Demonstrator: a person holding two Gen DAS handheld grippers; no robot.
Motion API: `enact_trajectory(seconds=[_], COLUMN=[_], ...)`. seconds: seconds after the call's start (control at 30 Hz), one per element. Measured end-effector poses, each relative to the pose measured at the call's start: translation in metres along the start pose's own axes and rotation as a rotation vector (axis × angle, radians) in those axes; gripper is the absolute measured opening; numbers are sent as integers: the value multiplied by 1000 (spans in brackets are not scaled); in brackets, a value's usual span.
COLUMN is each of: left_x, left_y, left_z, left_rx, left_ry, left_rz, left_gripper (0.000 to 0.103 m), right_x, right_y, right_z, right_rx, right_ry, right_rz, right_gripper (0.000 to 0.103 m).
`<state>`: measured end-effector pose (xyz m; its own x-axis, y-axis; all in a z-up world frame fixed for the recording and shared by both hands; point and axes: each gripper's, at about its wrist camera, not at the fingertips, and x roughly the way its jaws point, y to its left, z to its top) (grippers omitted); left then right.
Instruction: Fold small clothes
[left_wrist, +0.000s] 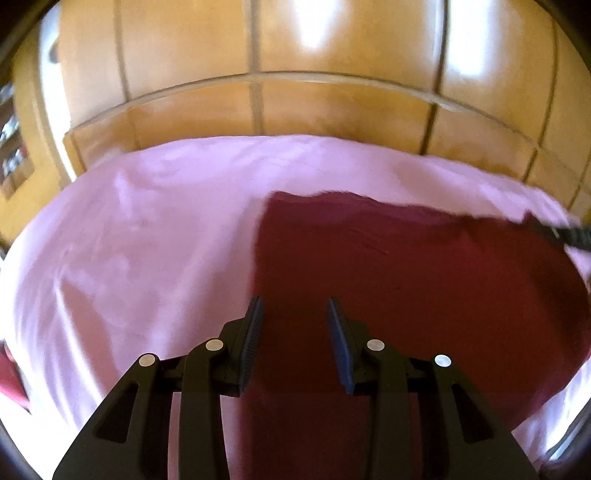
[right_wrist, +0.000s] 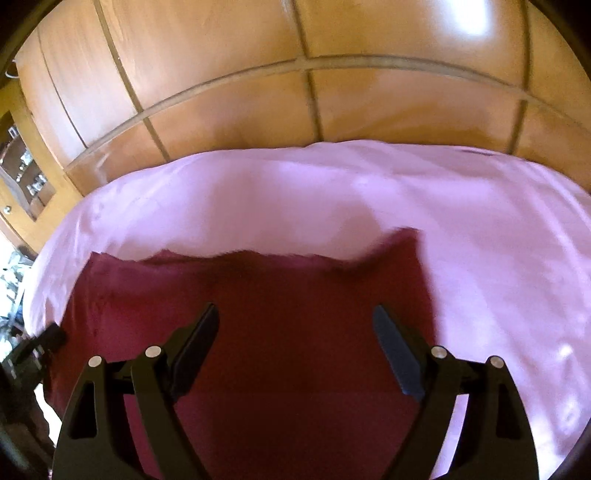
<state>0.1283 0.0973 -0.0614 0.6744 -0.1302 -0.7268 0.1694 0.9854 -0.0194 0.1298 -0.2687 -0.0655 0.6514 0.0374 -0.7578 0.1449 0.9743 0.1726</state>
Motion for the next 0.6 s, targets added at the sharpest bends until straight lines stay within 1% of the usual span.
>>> enact_trajectory(seconds=[0.07,0.1,0.17,0.23,0.3,0.43,0.47,0.5,0.53,0.57,0.6], left_x=[-6,-7,-5,0,6,27,33,39,49,55,64], left_y=[21,30,50,62,65,68,67,65,60,55,47], left_z=[1,1,1,2,4,20,24,27,30,30,32], left_rx=[-63,-89,-141,-174,-176,-201,-206,-208,-199,-184,-155], left_ry=[-22,-30,-4,16,29,63,78,90,108,131,169], left_rz=[26,31,-6,-35,-43,-109,-122,-136,-150,-159,-178], left_gripper=[66,66,66,66,66,66,66,60,54,34,6], right_x=[-12,-19,-27,-31,-29,-19,-16,-9,-4,0,-1], right_y=[-14,-24,-39,-54,-60,-63,-63,-62,-62,-60,-55], right_z=[-9,-15,-22,-29,-32,-29,-28,-27,-27,-25,-24], right_rx=[16,30,70,123,154,179,180,179,177,169,146], right_ry=[-5,-7,-7,-1,5,14,20,37,53,69,64], right_rz=[-29,-51,-68,-67,-62,-44,-42,-31,-13,3,-23], right_gripper=[79,78,77,72,70,67,62,49,40,18,11])
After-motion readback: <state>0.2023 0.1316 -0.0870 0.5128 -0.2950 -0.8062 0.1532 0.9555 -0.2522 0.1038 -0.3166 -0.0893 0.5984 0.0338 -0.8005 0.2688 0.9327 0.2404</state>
